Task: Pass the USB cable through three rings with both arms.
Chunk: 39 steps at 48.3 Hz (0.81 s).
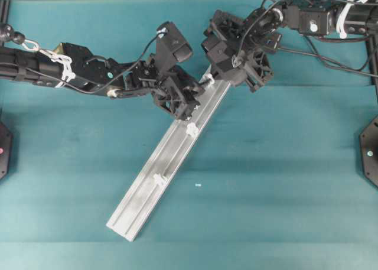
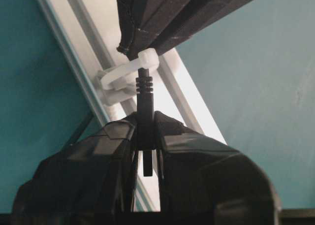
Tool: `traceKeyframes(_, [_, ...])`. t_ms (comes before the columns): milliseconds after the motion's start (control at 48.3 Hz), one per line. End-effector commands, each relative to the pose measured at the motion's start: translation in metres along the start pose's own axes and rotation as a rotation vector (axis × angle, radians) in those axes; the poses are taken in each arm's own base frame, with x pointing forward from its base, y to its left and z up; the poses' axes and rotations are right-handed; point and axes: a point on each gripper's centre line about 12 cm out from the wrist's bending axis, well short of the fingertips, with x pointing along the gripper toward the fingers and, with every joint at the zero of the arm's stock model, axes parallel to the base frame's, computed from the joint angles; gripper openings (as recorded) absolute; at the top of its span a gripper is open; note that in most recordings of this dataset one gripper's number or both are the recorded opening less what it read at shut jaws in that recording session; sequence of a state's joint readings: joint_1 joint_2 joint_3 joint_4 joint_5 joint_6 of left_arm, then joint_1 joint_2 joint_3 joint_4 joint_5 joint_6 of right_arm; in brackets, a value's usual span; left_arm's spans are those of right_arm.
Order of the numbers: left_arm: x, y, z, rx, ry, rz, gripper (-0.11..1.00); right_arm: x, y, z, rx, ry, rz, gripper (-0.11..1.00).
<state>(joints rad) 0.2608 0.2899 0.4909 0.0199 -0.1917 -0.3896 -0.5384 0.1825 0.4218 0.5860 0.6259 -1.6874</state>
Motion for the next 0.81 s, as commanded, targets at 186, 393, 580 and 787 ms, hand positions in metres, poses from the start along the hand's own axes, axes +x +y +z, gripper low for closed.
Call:
traceKeyframes(186, [-0.003,-0.007,0.006,-0.007,-0.024,-0.019,0.08,0.002,0.004,-0.003,0.012,0.015,-0.033,0.24])
traceKeyframes(393, [-0.003,-0.007,0.006,-0.009,-0.023,-0.018,0.08,0.001,0.005,-0.006,0.041,0.023,-0.074,0.8])
traceKeyframes(580, [-0.003,-0.007,0.006,-0.036,-0.022,-0.018,0.08,-0.003,0.0,-0.005,0.091,0.023,-0.132,0.88])
traceKeyframes(787, [-0.005,-0.007,0.007,-0.095,-0.023,-0.02,0.08,-0.014,-0.006,-0.008,0.084,0.031,-0.248,0.88])
